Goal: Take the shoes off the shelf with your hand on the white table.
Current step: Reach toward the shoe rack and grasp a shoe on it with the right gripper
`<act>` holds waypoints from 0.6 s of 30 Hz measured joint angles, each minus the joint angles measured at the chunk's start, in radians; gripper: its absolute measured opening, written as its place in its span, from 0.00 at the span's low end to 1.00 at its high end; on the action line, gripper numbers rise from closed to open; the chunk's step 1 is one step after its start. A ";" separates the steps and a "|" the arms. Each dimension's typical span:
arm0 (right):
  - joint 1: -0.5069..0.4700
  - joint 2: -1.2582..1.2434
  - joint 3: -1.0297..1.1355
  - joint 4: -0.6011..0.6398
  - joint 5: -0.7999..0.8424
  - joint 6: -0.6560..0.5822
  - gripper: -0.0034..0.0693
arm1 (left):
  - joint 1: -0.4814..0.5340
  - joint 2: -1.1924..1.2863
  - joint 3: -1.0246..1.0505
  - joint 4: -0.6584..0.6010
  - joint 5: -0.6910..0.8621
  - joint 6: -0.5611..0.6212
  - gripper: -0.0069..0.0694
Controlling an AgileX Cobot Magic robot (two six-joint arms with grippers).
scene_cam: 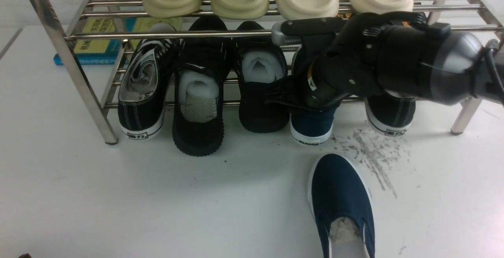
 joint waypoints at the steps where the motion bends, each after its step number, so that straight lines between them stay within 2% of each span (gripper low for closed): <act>1: 0.000 0.000 0.000 0.002 -0.002 0.000 0.29 | 0.000 0.000 0.000 0.000 0.000 0.000 0.40; 2: 0.000 0.000 0.000 0.004 -0.004 0.001 0.20 | 0.000 0.000 0.000 0.000 0.000 0.000 0.40; 3: 0.000 0.000 0.000 0.004 -0.004 0.001 0.20 | 0.000 0.000 0.000 0.000 0.000 0.000 0.40; 4: 0.000 -0.001 0.000 0.008 -0.002 0.001 0.11 | 0.000 0.000 0.000 0.000 0.000 0.000 0.40; 10: -0.003 -0.063 -0.006 0.045 0.106 -0.023 0.11 | 0.000 0.000 0.000 0.000 0.000 0.000 0.40; 18: 0.007 -0.209 -0.010 0.216 0.305 -0.208 0.11 | 0.000 0.000 0.000 0.000 0.000 0.000 0.40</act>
